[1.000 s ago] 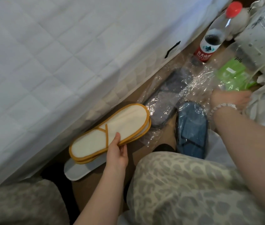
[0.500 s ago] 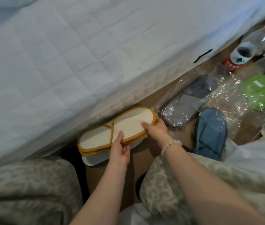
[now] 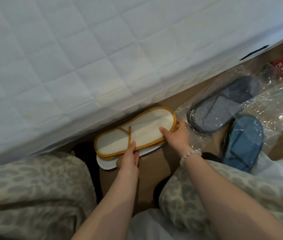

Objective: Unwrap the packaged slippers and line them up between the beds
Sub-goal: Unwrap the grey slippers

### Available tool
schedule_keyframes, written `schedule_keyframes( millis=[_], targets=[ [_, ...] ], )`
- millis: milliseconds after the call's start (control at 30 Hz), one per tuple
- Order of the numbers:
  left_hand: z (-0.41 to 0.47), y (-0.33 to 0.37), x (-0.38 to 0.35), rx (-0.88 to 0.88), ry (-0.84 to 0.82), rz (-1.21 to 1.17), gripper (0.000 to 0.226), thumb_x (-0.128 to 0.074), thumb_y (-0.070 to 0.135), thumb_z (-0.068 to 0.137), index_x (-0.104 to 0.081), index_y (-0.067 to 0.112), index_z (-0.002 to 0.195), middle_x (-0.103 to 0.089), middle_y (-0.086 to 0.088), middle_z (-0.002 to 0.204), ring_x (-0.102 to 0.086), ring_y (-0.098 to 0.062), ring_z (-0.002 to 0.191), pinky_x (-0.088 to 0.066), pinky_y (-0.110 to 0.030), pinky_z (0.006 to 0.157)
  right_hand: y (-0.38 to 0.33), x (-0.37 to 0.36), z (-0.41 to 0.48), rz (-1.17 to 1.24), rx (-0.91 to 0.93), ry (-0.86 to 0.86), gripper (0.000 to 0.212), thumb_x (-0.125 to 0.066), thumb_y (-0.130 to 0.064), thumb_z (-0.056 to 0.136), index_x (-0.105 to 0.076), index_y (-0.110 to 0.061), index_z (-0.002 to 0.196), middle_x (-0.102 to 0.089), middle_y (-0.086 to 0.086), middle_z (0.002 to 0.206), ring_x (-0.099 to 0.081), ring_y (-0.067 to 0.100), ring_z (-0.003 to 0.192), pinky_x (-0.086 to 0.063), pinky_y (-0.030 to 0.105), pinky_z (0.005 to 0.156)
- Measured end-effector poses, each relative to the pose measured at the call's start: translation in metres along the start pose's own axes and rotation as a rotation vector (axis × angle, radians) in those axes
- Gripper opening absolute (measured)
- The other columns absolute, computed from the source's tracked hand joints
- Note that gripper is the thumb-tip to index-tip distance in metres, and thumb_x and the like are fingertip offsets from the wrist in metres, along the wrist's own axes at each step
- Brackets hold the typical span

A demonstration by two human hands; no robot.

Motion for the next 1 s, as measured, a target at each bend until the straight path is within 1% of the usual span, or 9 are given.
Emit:
schedule_keyframes(
  millis=[100,200,333,433,533,667,767,900,1000],
  targets=[
    [-0.004,0.002,-0.003,-0.004,0.06,0.05,0.044,-0.076,0.009,0.077,-0.053,0.0,0.113,-0.063,-0.013,0.107,-0.063,-0.023,0.101,-0.053,-0.031,0.091,-0.003,-0.002,0.001,-0.111,-0.007,0.04,0.072,-0.072,-0.038,0.08,-0.038,-0.011,0.138,-0.048,0.011,0.137,-0.048,0.03,0.125,-0.042,0.042,0.102],
    [-0.01,0.001,-0.005,-0.045,0.118,0.133,0.04,-0.077,0.019,0.076,-0.05,0.009,0.105,-0.058,-0.007,0.089,-0.059,-0.019,0.078,-0.055,-0.027,0.07,-0.006,0.0,-0.004,-0.185,-0.008,0.074,0.077,-0.071,-0.043,0.078,-0.035,-0.014,0.139,-0.041,0.011,0.141,-0.044,0.032,0.127,-0.043,0.045,0.1],
    [-0.029,-0.013,-0.025,-0.194,0.119,0.235,0.049,-0.071,0.024,0.08,-0.054,0.006,0.122,-0.06,-0.011,0.116,-0.059,-0.031,0.104,-0.05,-0.037,0.091,-0.008,0.017,-0.005,-0.034,-0.006,0.187,0.087,-0.072,-0.048,0.075,-0.03,-0.011,0.141,-0.036,0.011,0.144,-0.043,0.032,0.129,-0.041,0.045,0.103],
    [-0.045,-0.026,-0.06,-0.366,-0.045,0.429,0.019,-0.066,0.025,0.083,-0.059,0.008,0.088,-0.062,-0.008,0.093,-0.058,-0.026,0.085,-0.05,-0.032,0.076,-0.008,0.051,0.001,0.047,-0.019,0.348,0.081,-0.069,-0.04,0.08,-0.029,-0.006,0.142,-0.036,0.015,0.145,-0.04,0.032,0.131,-0.035,0.039,0.106],
    [-0.053,-0.033,-0.098,-0.49,-0.249,0.663,0.026,-0.073,0.035,0.072,-0.051,0.022,0.067,-0.061,-0.008,0.078,-0.058,-0.025,0.076,-0.054,-0.045,0.086,0.007,0.098,0.02,0.061,-0.166,0.472,0.066,-0.063,-0.028,0.083,-0.035,-0.002,0.137,-0.041,0.02,0.14,-0.042,0.035,0.128,-0.034,0.036,0.104],
    [-0.051,-0.035,-0.126,-0.591,-0.323,0.919,0.022,-0.073,0.033,0.077,-0.055,0.022,0.082,-0.068,-0.011,0.104,-0.063,-0.029,0.099,-0.051,-0.04,0.093,0.04,0.121,0.039,0.218,-0.482,0.284,0.06,-0.056,-0.029,0.085,-0.044,0.004,0.134,-0.051,0.018,0.135,-0.051,0.033,0.122,-0.04,0.032,0.1],
    [-0.038,-0.029,-0.127,-0.594,-0.324,0.931,0.025,-0.073,0.037,0.075,-0.055,0.021,0.079,-0.067,-0.014,0.098,-0.061,-0.036,0.106,-0.047,-0.042,0.096,0.046,0.11,0.048,0.316,-0.531,0.27,0.067,-0.065,-0.034,0.083,-0.044,0.003,0.135,-0.051,0.016,0.136,-0.052,0.031,0.121,-0.041,0.03,0.099],
    [-0.017,-0.025,-0.12,-0.58,-0.324,0.963,0.039,-0.071,0.048,0.063,-0.06,0.017,0.083,-0.06,-0.006,0.081,-0.063,-0.032,0.089,-0.049,-0.04,0.089,0.039,0.097,0.058,0.483,-0.527,0.302,0.083,-0.076,-0.033,0.077,-0.033,0.0,0.139,-0.044,0.018,0.141,-0.047,0.032,0.127,-0.038,0.032,0.103],
    [-0.014,-0.025,-0.122,-0.613,-0.314,0.973,0.029,-0.073,0.041,0.072,-0.059,0.019,0.082,-0.064,-0.007,0.086,-0.062,-0.025,0.088,-0.049,-0.034,0.087,0.045,0.092,0.068,0.573,-0.479,0.294,0.073,-0.078,-0.03,0.075,-0.046,-0.001,0.134,-0.054,0.015,0.133,-0.054,0.031,0.12,-0.043,0.033,0.102]
  ],
)
Point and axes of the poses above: each hand's wrist, its own z-axis towards the middle knuckle, its own x-axis out of the back of the hand, y = z × x, the point moved 1 cm from there along z, towards the middle knuckle
